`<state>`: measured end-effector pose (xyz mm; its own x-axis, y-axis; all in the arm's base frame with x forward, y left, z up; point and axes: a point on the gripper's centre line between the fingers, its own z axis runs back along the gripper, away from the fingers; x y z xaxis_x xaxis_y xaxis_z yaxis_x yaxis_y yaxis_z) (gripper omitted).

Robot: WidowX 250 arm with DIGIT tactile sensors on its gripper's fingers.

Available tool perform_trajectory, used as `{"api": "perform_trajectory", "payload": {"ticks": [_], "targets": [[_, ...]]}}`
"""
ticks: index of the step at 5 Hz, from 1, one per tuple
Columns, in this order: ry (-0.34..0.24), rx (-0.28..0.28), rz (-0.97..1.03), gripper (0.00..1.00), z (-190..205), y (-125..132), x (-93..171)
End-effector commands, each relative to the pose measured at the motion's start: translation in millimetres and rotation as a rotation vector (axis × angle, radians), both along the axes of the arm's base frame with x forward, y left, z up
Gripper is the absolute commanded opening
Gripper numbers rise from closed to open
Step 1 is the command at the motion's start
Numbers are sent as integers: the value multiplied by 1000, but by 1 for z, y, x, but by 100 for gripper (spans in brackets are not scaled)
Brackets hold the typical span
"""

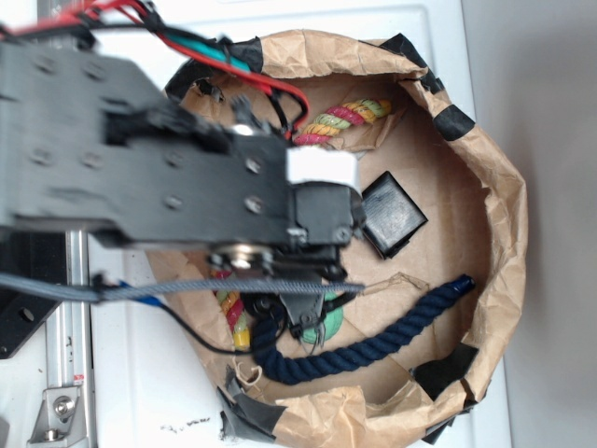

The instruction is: Grab the blue rope.

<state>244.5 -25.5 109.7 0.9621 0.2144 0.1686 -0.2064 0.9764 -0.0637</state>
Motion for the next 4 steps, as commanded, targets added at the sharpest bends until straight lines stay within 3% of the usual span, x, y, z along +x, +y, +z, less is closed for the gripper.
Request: {"api": "perform_trajectory", "payload": {"ticks": [1,2,3,4], "targets": [[-63,-80,-5,100,-3,1,35],[-81,-112,-60,100,-17,-17,60],[-57,-124,-126,100,-34,-48,81],[-52,-168,-205,100,-38,-77,82]]}}
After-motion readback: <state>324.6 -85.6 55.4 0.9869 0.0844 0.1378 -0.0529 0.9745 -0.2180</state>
